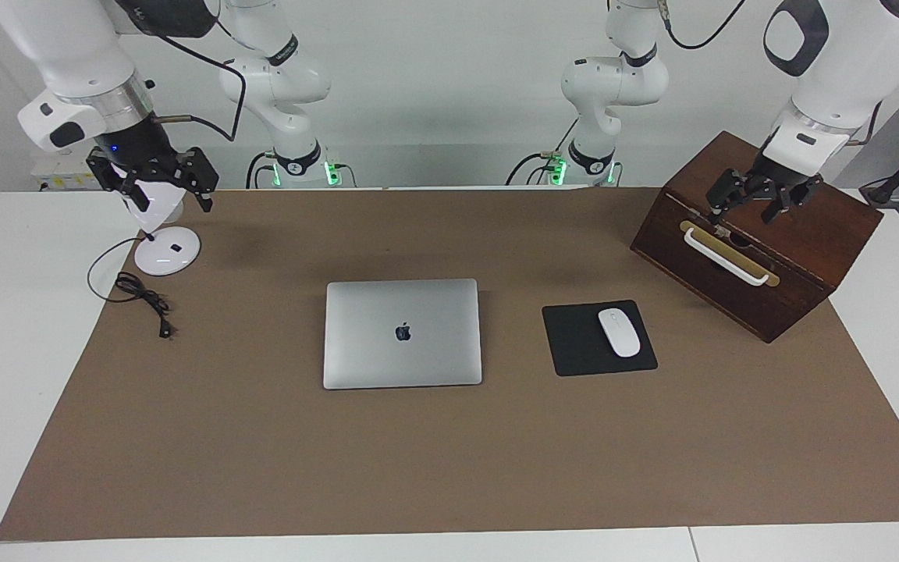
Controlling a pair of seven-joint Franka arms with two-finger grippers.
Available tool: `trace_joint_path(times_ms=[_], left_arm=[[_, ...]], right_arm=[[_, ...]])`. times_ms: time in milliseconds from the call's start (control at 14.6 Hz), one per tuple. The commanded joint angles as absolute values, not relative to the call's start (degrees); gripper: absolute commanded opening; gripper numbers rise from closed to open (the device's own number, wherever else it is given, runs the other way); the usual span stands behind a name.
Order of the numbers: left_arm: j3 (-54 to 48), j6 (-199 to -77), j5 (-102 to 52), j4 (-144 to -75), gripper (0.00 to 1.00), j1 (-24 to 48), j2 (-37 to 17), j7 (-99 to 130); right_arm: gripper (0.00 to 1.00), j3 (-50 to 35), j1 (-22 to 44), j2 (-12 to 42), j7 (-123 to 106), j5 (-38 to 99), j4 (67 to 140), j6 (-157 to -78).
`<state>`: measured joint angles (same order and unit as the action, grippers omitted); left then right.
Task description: Close laptop with both arms
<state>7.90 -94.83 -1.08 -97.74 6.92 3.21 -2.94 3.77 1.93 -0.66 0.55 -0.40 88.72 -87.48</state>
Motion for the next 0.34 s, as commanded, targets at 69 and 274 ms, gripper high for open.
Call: trace_joint_path(times_ms=[69, 274], left_arm=[[7.5, -93.7, -1.8, -97.4, 1.0, 6.1, 3.6, -2.7], [7.5, -93.6, -1.8, -97.2, 1.0, 6.0, 3.6, -2.7]], right_arm=[[1.0, 3.8, 1.3, -2.2, -0.4, -0.3, 90.5, -87.6], [1.0, 4.0, 0.8, -2.2, -0.9, -0.4, 90.8, -87.7]])
